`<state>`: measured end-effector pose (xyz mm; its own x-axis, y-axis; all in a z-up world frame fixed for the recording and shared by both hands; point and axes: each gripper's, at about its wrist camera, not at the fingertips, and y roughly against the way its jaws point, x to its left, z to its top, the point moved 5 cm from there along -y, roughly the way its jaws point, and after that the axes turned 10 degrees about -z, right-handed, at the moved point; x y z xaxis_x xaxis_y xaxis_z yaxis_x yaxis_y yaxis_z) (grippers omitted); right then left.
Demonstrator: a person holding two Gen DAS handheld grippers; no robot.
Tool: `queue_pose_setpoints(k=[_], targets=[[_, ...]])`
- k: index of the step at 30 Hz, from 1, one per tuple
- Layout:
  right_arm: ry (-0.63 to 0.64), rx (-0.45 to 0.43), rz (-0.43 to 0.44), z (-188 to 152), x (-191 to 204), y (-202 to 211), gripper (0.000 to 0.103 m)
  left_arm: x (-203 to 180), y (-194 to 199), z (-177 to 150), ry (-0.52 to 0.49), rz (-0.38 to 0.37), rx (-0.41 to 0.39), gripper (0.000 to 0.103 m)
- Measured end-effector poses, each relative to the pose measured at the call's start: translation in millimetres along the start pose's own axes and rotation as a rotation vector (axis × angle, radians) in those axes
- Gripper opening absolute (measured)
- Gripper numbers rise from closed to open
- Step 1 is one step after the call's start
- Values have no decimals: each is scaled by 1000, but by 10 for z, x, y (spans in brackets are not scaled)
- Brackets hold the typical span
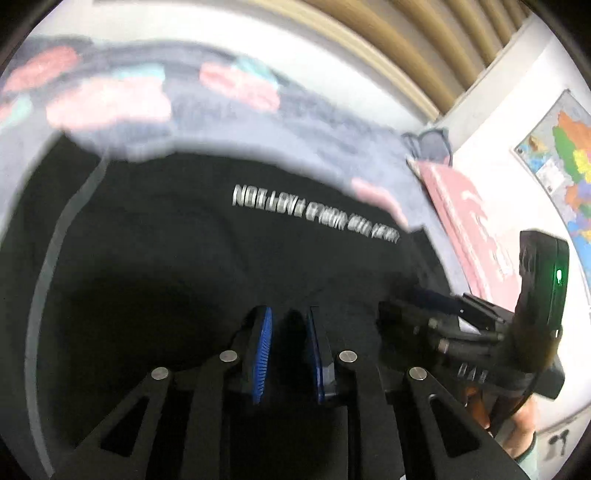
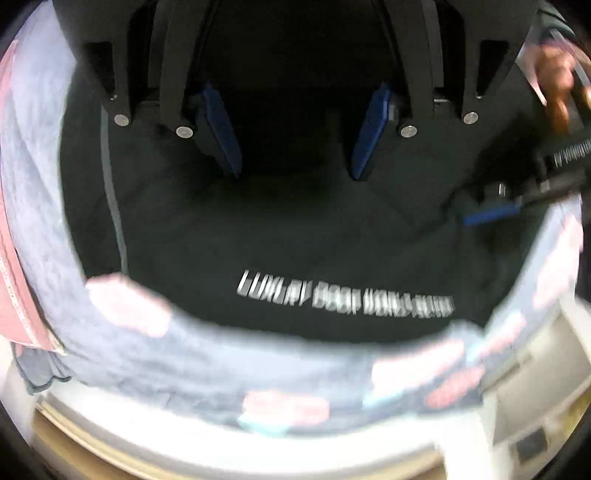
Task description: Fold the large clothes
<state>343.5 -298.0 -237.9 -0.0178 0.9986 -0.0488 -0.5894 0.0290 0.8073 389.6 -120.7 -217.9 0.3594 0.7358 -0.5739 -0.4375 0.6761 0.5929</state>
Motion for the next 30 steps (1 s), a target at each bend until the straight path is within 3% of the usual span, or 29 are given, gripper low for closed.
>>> queue_pose_setpoints(k=[1,3,6,8,10,13,17,19,21,24,26,30], targets=[[-15,-26,-21,118,-26,5,66,-48,27,74,-27,26,-30,23],[-25,6,-12,277,6,-180,66,-111,-48,230,-38,66,-45,31],[-27,140,-24,268,54,-701,66,77,-483,272,98,58,69,31],[-47,154,-17,225,41,-844,67,258,-708,267,157,75,117,30],[-49,137,-18,208,29,-851,67,359,-777,264,237,35,145,30],[-50,78,-6,128,-12,-708,67,389,-663,273,277,-25,118,27],[-33,32,48,16,-17,-211,67,168,-259,125,189,-91,77,29],[5,-5,70,-169,46,213,67,14,-72,6,141,-127,99,45],[32,-13,77,-280,97,453,67,-176,185,-172,85,-153,104,50],[72,-1,81,-546,186,756,67,-370,427,-403,-18,-69,86,54],[101,28,77,-671,263,759,67,-373,461,-545,-23,2,79,54],[123,140,60,-875,351,304,67,-156,154,-717,15,87,139,53]])
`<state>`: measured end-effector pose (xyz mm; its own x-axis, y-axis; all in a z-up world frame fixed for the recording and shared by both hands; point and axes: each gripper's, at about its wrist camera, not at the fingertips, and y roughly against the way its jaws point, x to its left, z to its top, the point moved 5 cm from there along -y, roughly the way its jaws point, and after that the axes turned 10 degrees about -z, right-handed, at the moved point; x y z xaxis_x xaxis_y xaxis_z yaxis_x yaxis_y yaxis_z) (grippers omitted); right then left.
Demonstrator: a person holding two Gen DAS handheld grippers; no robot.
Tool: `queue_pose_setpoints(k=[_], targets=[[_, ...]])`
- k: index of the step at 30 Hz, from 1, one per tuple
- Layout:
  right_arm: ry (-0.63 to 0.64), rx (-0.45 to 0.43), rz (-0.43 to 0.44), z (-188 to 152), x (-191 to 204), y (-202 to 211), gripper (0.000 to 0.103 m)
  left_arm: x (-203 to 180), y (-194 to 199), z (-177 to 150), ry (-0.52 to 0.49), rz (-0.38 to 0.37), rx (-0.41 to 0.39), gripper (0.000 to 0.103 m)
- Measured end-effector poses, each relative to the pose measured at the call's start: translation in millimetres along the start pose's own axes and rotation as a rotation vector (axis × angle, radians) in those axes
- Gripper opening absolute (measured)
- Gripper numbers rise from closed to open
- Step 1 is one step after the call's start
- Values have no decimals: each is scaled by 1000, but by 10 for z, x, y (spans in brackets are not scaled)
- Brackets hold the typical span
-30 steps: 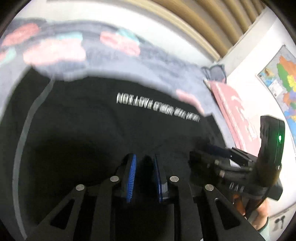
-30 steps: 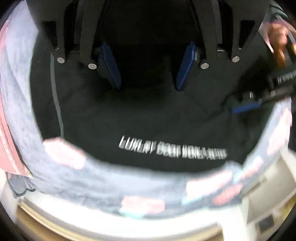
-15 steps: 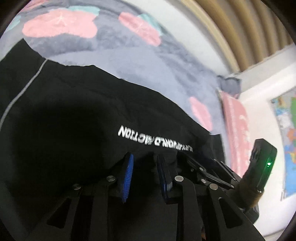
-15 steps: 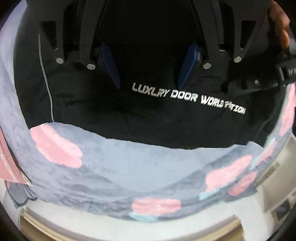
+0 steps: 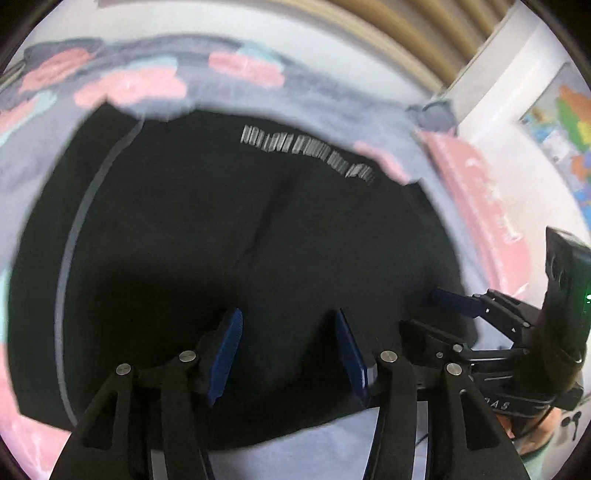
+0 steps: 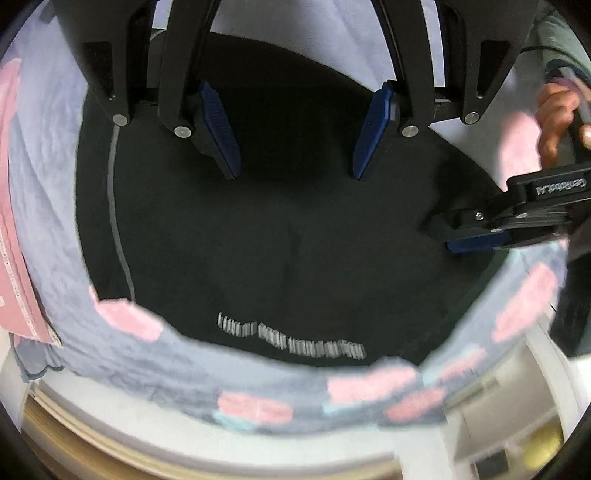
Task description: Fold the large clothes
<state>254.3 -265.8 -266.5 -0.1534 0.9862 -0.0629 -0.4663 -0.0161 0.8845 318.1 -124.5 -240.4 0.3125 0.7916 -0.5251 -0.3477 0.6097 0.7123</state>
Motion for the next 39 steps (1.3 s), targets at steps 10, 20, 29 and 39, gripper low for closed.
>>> queue_pose_setpoints(k=[10,20,29,39], targets=[[-67,7,58,-1,-106,-188,70,93,51,-208,-31,11,-39,55],[-92,-78,-59,-236,-96,620,72,-277,987,-403,-80,-31,-92,56],[6,-272,-265,-488,197,1615,78,-690,1820,-660,-145,-150,-231,56],[-15,-303,-341,-600,0,1779,81,-552,2114,-724,-199,-10,-290,64]])
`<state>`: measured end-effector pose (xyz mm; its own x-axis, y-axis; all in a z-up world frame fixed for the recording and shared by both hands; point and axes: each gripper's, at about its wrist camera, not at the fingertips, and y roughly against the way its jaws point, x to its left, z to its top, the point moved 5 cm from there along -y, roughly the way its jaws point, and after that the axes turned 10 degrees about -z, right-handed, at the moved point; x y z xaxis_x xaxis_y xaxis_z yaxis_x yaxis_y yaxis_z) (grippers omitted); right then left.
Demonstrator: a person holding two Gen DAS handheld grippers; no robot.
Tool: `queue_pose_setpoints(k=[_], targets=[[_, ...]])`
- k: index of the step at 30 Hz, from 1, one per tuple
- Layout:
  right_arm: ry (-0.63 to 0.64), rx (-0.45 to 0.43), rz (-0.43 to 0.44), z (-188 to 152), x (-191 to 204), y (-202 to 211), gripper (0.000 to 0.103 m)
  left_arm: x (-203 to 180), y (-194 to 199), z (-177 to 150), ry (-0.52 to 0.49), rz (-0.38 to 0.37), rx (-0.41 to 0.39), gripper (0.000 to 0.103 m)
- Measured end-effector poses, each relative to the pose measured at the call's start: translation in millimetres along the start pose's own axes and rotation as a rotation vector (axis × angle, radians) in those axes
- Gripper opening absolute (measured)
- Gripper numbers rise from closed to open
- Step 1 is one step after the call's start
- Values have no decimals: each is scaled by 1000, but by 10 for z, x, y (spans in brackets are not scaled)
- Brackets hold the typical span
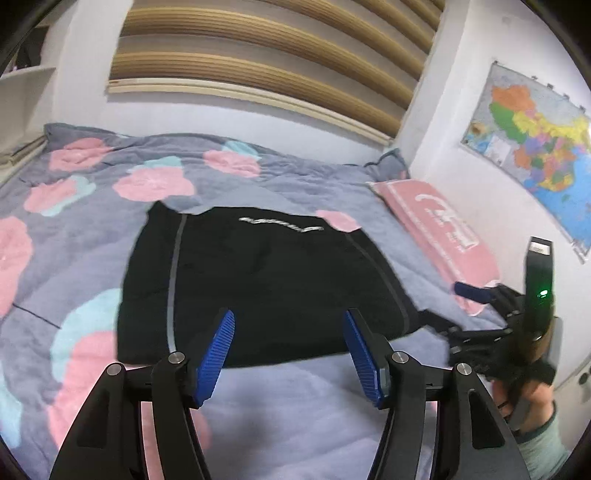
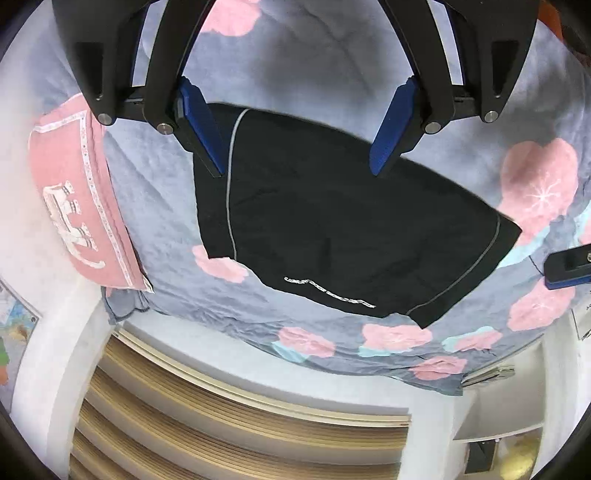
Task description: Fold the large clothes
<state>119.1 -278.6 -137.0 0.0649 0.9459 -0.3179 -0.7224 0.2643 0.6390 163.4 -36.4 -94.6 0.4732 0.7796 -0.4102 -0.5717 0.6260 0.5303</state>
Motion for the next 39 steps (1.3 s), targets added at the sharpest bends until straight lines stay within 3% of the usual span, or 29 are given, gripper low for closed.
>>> queue_pose_setpoints(k=[4,7,13,20,27,36,39], targets=[[-85,41,-1,-97,-350,-279,81,460,-66,2,76,65,16,64],[-215,130,56,-177,-711,-606,81,843,-131,35,138,109,13,64],[-352,184,57,-200,-1306,-1081,82,1409,-277,207,166,188,-12,65],[-446,200,136,-209,-1516,-1543,82,2037,-681,366,265,189,-13,65],[-515,206,218,-219,-1528,-2136,82,2521,-1222,347,395,84,48,66],[-559,325,355,-343,-1418,-2898,83,2672,-1767,242,520,-94,185,67],[-616,377,428,-441,-1424,-3084,89,2707,-1904,223,564,-122,212,75]])
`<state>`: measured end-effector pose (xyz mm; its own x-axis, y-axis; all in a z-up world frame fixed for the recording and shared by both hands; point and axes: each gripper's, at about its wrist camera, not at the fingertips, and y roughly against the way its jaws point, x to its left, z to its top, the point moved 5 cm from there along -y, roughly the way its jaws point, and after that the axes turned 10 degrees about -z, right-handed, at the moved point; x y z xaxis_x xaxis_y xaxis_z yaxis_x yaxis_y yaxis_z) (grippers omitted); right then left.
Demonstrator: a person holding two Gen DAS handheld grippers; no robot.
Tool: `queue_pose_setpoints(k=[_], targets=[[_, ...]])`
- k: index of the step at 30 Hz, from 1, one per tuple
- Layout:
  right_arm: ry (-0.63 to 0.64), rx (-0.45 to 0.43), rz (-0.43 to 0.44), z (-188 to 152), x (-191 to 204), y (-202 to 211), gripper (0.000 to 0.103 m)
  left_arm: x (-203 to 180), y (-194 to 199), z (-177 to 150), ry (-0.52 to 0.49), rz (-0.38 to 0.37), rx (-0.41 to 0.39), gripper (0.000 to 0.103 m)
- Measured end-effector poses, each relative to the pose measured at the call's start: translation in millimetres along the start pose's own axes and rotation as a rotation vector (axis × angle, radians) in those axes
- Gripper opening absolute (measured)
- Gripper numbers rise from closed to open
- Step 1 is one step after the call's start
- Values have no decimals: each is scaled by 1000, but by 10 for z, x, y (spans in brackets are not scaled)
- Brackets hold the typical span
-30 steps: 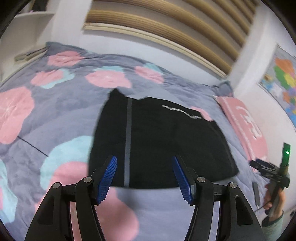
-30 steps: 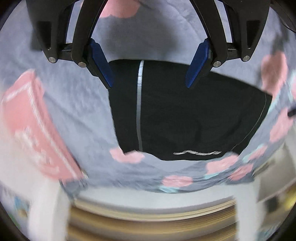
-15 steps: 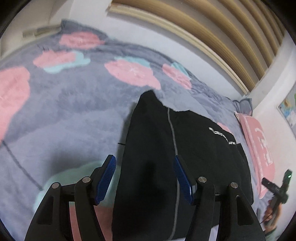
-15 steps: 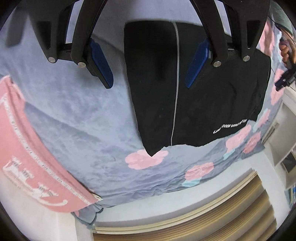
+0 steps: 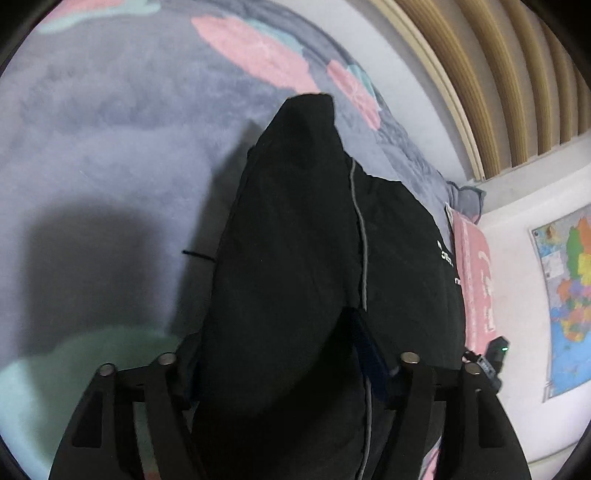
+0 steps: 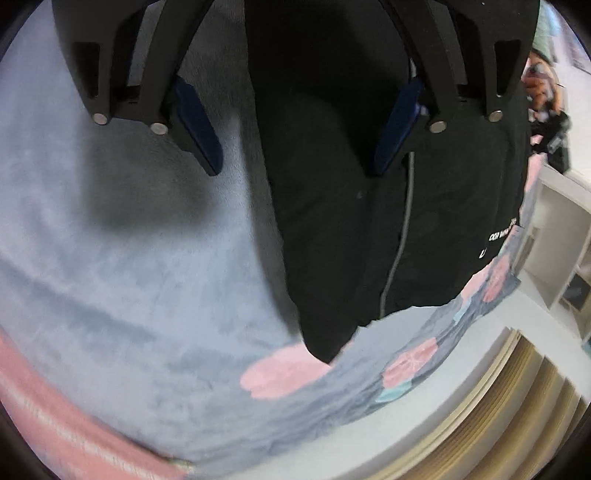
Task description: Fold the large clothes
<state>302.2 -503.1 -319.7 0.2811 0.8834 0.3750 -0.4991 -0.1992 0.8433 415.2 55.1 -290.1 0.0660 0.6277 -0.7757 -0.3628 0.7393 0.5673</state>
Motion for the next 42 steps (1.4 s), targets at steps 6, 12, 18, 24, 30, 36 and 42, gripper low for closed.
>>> queue_pose_setpoints(k=[6,12,18,24,30,36,42], targets=[[14,48,80,12,-10,-133,91,109,-179,82,154,-80,53,77],[103,35,155,-8,208,-5,49,-97,-137,35,80,-102,20,52],[14,118,219,57,125,-241,79,84,-301,82,200,-156,53,65],[-71,203,394,105,197,-461,77,112,-465,170,255,-131,47,72],[33,103,358,17,379,-64,39,-211,-216,87,92,-118,-55,31],[98,11,378,-66,676,639,32,-1005,378,-221,-87,-230,-140,25],[158,-24,399,-353,918,1275,30,-1424,1132,-626,-123,-266,-176,25]])
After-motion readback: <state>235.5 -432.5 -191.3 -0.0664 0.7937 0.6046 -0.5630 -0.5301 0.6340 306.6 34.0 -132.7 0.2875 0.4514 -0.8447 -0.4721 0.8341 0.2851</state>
